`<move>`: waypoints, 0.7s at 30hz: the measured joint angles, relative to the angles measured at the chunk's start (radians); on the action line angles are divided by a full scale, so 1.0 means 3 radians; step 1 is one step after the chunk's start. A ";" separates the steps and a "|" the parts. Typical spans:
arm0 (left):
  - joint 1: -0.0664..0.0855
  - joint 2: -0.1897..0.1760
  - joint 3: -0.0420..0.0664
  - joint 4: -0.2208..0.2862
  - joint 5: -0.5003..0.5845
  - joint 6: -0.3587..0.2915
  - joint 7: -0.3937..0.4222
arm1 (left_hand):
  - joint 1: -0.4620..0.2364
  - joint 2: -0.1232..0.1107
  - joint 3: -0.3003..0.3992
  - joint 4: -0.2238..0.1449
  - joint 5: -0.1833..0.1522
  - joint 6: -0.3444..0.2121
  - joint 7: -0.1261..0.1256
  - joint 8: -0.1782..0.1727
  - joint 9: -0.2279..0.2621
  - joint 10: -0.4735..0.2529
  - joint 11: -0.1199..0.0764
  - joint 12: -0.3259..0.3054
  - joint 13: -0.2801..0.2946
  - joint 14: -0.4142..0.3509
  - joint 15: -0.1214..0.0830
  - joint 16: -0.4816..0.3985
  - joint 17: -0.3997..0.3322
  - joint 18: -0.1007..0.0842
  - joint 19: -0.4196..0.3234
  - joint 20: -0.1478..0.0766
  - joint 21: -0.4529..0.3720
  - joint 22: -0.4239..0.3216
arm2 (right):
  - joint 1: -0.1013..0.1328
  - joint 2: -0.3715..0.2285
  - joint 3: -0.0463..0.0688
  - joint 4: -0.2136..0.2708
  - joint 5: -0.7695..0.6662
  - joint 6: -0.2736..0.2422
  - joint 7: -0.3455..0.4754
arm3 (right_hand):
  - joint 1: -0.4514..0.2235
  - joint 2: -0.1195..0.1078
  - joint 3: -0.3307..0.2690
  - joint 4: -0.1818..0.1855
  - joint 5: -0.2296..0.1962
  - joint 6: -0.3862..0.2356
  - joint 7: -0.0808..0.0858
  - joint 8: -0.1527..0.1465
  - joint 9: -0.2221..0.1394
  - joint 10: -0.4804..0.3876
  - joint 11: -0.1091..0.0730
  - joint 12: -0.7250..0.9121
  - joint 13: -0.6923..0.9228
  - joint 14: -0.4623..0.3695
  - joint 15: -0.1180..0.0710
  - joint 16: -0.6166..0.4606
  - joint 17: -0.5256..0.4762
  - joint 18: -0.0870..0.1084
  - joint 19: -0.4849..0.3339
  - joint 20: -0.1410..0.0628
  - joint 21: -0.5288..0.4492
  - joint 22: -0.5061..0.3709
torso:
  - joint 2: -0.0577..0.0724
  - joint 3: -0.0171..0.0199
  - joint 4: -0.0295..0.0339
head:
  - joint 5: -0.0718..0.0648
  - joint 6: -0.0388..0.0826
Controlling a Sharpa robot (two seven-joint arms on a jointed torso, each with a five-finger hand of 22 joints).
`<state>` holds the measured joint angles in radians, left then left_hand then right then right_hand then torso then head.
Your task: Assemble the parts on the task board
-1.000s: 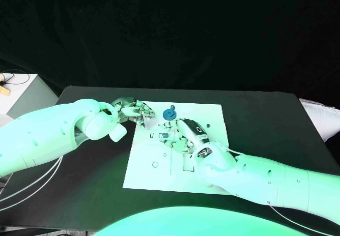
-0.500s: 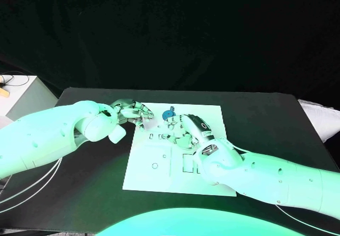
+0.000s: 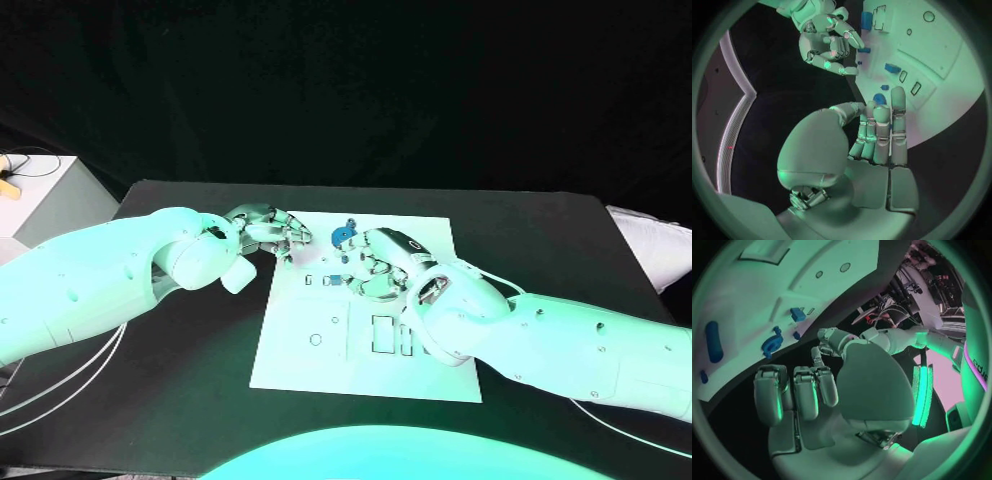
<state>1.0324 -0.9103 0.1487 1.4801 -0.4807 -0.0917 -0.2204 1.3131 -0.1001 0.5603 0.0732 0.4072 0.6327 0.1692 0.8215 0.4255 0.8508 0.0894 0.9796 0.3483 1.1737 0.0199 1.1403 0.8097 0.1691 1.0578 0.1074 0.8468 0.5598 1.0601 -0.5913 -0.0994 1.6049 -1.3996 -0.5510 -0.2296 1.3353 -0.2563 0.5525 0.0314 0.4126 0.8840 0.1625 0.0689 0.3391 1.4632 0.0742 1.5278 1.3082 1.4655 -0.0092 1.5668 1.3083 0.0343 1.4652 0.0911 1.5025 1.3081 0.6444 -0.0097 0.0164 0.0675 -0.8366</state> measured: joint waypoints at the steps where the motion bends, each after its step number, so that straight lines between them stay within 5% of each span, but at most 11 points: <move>1: 0.0000 0.0000 0.0000 -0.0001 0.0000 0.0000 0.0000 | 0.0000 0.0000 0.0000 0.0000 0.0000 0.0000 0.0000 0.0000 0.0000 0.0000 0.0000 0.0000 0.0000 0.0000 0.0000 0.0000 0.0000 0.0000 0.0000 0.0000 0.0000 0.0000 | 0.0033 -0.0001 0.0000 -0.0008 0.0040 0.0122 -0.0042 | 0.0000 0.0000 0.0017 -0.0017 0.0000 -0.0004 0.0002 0.0000 -0.0009 0.0008 -0.0002 0.0012 0.0000 0.0000 0.0000 0.0000 0.0000 -0.0004 0.0000 0.0000 0.0020 0.0000 | -0.0001 -0.0002 0.0001 | 0.0001 0.0002; 2: 0.0000 0.0000 0.0000 -0.0001 -0.0001 0.0000 0.0000 | 0.0000 0.0000 0.0000 0.0000 0.0000 0.0000 0.0000 0.0000 0.0000 0.0000 0.0000 0.0000 0.0000 0.0000 0.0000 0.0000 0.0000 0.0000 0.0000 0.0000 0.0000 0.0002 | 0.0056 0.0000 0.0001 -0.0021 0.0070 0.0210 -0.0071 | 0.0003 0.0003 0.0069 -0.0052 0.0014 -0.0058 0.0001 0.0000 -0.0031 0.0009 -0.0001 0.0030 0.0000 0.0000 0.0000 0.0000 0.0000 -0.0044 0.0000 0.0000 0.0046 0.0000 | -0.0001 -0.0003 0.0001 | 0.0001 0.0003; 9: -0.0001 0.0000 0.0001 0.0002 -0.0003 -0.0001 0.0003 | 0.0000 0.0000 0.0000 0.0000 0.0000 0.0000 0.0000 0.0000 0.0000 0.0000 0.0000 0.0000 0.0000 0.0000 0.0000 0.0000 0.0000 0.0000 0.0000 0.0000 0.0000 0.0003 | 0.0173 0.0007 0.0004 -0.0141 0.0313 0.0764 -0.0269 | 0.0005 0.0075 0.0397 -0.0275 0.0197 -0.0379 0.0000 -0.0016 -0.0185 0.0011 0.0000 0.0081 0.0000 -0.0001 0.0001 0.0000 0.0000 -0.0044 -0.0001 0.0000 0.0174 0.0000 | 0.0002 -0.0005 0.0003 | 0.0001 0.0006; 13: -0.0001 -0.0003 0.0001 0.0007 -0.0004 -0.0001 0.0004 | 0.0000 0.0000 0.0000 0.0000 0.0000 0.0000 0.0000 0.0000 0.0000 0.0000 0.0000 0.0000 0.0000 0.0000 0.0000 0.0000 0.0000 0.0000 0.0000 0.0000 0.0000 0.0003 | 0.0190 0.0025 0.0003 -0.0183 0.0397 0.0901 -0.0335 | 0.0000 0.0115 0.0553 -0.0396 0.0266 -0.0505 0.0002 -0.0016 -0.0249 0.0011 0.0000 0.0094 -0.0001 -0.0001 0.0001 0.0000 0.0000 -0.0093 -0.0001 0.0001 0.0216 0.0000 | 0.0006 -0.0003 0.0005 | -0.0013 0.0015; 21: -0.0002 -0.0006 0.0001 0.0018 -0.0005 -0.0002 0.0005 | 0.0000 0.0000 0.0000 0.0000 0.0000 0.0000 0.0000 0.0000 0.0000 0.0000 0.0000 0.0000 0.0001 0.0000 0.0000 0.0000 0.0000 0.0000 0.0000 0.0000 0.0000 0.0003 | 0.0206 0.0102 0.0003 -0.0285 0.0483 0.1011 -0.0421 | -0.0014 0.0128 0.0615 -0.0441 0.0305 -0.0577 -0.0007 -0.0016 -0.0283 0.0011 0.0001 0.0103 -0.0001 -0.0001 0.0001 0.0000 -0.0001 -0.0093 -0.0001 0.0001 0.0216 -0.0001 | 0.0007 0.0000 0.0000 | -0.0004 0.0003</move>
<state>1.0319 -0.9120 0.1489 1.4854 -0.4822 -0.0922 -0.2190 1.3131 -0.1001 0.5603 0.0732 0.4072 0.6327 0.1692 0.8214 0.4255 0.8508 0.0894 0.9795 0.3485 1.1737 0.0199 1.1403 0.8098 0.1692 1.0577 0.1074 0.8468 0.5607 1.1219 -0.5606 -0.0984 1.5193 -1.2547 -0.2476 -0.3559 1.3312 -0.2178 0.7372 -0.1009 0.5040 0.7110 0.1604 0.0643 0.2542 1.4664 0.0744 1.5586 1.3078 1.4653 -0.0090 1.5668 1.3080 0.0064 1.4648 0.0914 1.5674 1.3078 0.6464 -0.0097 0.0165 0.0662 -0.8356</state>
